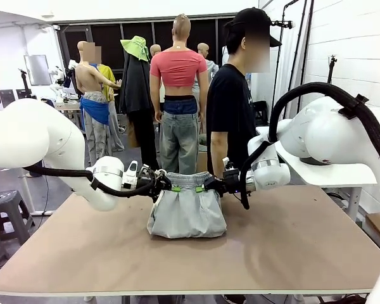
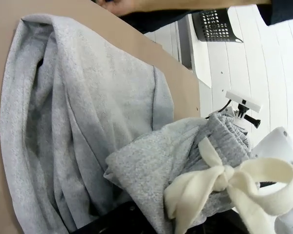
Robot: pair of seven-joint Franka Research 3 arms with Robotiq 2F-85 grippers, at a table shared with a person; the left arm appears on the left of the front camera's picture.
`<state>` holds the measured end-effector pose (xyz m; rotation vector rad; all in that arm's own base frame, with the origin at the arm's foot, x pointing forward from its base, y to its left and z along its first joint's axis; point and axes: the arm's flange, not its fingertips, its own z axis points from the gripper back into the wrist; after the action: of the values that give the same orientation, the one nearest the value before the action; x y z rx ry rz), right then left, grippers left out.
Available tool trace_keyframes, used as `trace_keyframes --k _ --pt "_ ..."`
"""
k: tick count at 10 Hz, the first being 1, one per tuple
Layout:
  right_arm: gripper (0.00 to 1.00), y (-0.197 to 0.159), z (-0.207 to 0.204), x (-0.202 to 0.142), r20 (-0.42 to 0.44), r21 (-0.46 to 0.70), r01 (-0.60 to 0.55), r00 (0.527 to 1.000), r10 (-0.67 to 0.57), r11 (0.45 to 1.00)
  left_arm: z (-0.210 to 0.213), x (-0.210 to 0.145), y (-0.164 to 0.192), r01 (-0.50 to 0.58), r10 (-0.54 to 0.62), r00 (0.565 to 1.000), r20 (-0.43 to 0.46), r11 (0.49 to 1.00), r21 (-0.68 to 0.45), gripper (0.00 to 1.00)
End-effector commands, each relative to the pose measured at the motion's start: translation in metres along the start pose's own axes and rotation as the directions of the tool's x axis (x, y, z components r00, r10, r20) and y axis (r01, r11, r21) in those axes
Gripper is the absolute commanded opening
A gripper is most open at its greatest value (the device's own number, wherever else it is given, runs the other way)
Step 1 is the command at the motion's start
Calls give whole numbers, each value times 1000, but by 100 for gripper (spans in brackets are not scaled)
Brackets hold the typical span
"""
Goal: Fold the training pants.
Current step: Fold the Training pants in half.
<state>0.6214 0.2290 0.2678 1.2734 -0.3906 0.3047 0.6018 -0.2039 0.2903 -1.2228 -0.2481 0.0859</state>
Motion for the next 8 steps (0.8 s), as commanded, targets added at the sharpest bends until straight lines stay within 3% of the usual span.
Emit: trace_keyframes --k 1,5,8 --pt "0 -15 -6 17 60 -44 44 997 -41 998 -4 23 2 -34 35 999 -4 998 47 0" --pt "0 -31 -10 21 80 -96 80 994 -73 992 -15 32 12 -79 81 997 -10 992 93 0" --pt "0 -39 -10 24 100 -122 88 992 -76 989 -20 36 17 -54 54 999 2 996 68 0"
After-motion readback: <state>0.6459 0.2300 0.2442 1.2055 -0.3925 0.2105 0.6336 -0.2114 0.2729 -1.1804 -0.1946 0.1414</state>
